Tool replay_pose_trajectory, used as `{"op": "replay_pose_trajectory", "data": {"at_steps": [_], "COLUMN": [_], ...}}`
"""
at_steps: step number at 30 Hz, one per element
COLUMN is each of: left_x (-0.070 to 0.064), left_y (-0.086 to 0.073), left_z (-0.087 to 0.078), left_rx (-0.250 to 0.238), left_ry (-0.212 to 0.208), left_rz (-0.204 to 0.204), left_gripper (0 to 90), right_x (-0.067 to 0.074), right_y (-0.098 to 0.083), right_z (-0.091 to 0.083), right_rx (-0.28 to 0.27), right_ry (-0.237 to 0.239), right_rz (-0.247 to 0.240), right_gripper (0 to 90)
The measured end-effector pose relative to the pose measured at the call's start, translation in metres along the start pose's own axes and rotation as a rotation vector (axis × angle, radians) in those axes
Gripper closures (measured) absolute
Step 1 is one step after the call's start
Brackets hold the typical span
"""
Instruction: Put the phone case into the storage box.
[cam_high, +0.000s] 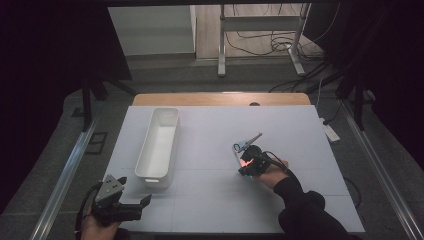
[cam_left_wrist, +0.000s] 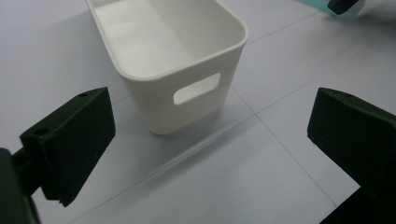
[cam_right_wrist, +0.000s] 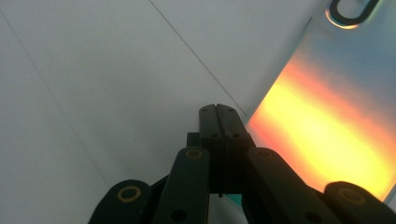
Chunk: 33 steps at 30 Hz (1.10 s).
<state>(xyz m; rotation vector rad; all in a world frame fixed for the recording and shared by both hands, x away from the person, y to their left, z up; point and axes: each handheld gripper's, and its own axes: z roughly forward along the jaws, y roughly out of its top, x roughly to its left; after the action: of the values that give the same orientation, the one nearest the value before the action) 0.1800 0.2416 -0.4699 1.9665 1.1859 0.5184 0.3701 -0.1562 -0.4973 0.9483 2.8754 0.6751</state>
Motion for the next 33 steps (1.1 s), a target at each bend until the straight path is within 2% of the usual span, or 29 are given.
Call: {"op": "replay_pose_trajectory", "data": {"at_steps": [17,33], "left_x": [0.0,0.0], "left_y": [0.0,0.0], "left_z": [0.0,0.0], "left_rx": [0.0,0.001], "left_ry": [0.0,0.001], "left_rz": [0.001,0.003], "left_gripper": [1.7,1.9], "right_x": [-0.02,-0.017], "right_y": [-0.011,-0.009], "right_z": [-0.009,-0.012], "right_rx": [-0.006,-0.008], "right_ry": [-0.045,-0.042], "right_rz": [0.041,0.038], "right_gripper": [89.3,88.6]}}
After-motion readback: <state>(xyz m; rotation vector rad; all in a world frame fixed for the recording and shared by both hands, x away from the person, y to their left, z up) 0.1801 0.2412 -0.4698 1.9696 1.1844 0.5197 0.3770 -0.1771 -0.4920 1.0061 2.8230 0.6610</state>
